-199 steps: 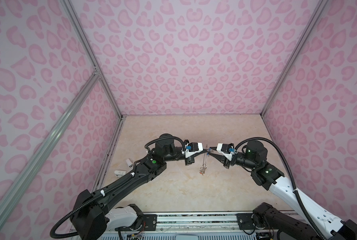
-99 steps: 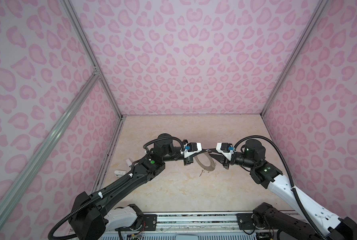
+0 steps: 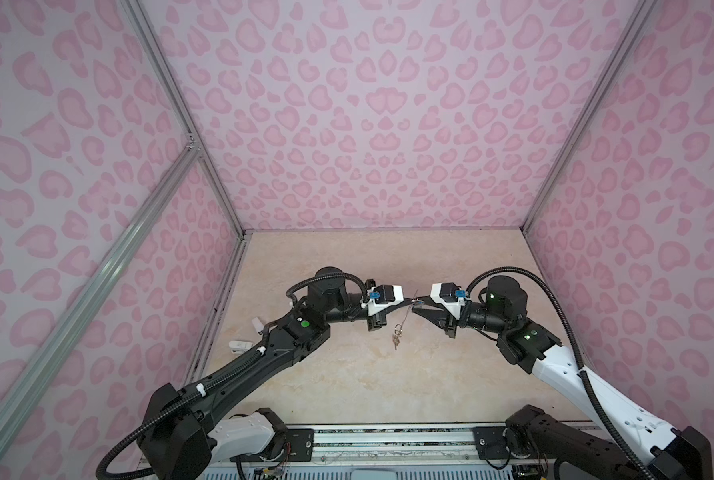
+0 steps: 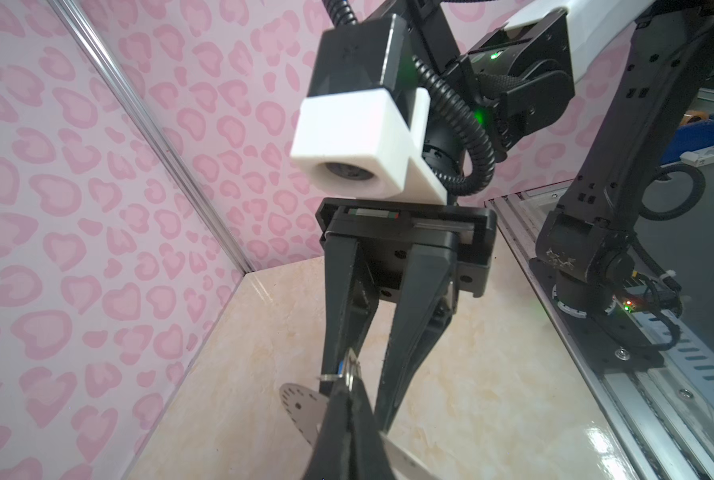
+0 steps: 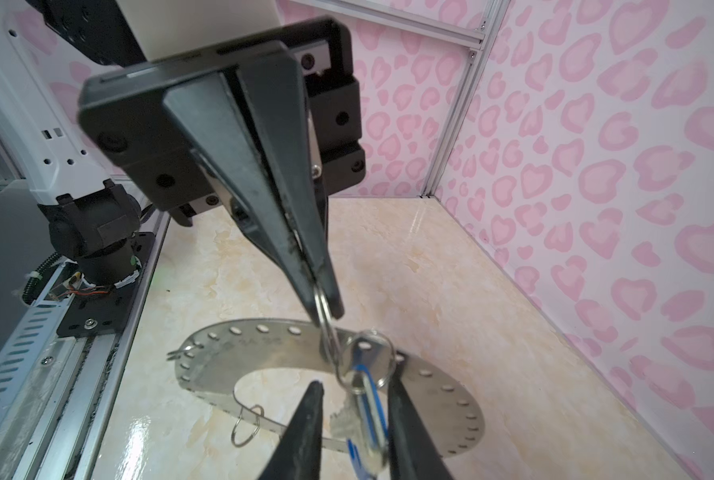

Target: Put the keys on the keyring

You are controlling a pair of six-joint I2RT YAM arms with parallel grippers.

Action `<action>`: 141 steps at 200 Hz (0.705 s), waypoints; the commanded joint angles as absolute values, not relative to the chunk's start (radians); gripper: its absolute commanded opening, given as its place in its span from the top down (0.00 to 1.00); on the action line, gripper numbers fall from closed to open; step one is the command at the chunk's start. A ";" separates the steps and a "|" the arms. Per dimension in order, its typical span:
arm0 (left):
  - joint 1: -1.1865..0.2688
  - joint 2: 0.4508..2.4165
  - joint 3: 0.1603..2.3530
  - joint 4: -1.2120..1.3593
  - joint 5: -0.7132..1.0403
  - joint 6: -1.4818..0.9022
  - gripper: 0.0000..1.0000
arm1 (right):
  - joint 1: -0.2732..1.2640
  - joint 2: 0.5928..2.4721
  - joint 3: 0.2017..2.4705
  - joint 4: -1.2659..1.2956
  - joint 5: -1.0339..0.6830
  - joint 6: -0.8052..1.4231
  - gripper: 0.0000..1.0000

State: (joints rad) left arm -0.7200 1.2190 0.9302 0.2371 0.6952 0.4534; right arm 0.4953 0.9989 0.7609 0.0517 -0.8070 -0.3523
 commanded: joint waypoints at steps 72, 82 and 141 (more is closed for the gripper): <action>-0.723 1.259 0.962 0.321 0.643 0.437 0.97 | 0.484 1.016 0.792 -0.025 -0.813 -0.394 1.00; -0.728 1.266 0.962 0.333 0.620 0.436 0.97 | 0.484 1.019 0.799 -0.045 -0.812 -0.404 1.00; -0.735 1.297 0.947 0.423 0.553 0.421 0.97 | 0.503 1.053 0.843 -0.177 -0.772 -0.477 1.00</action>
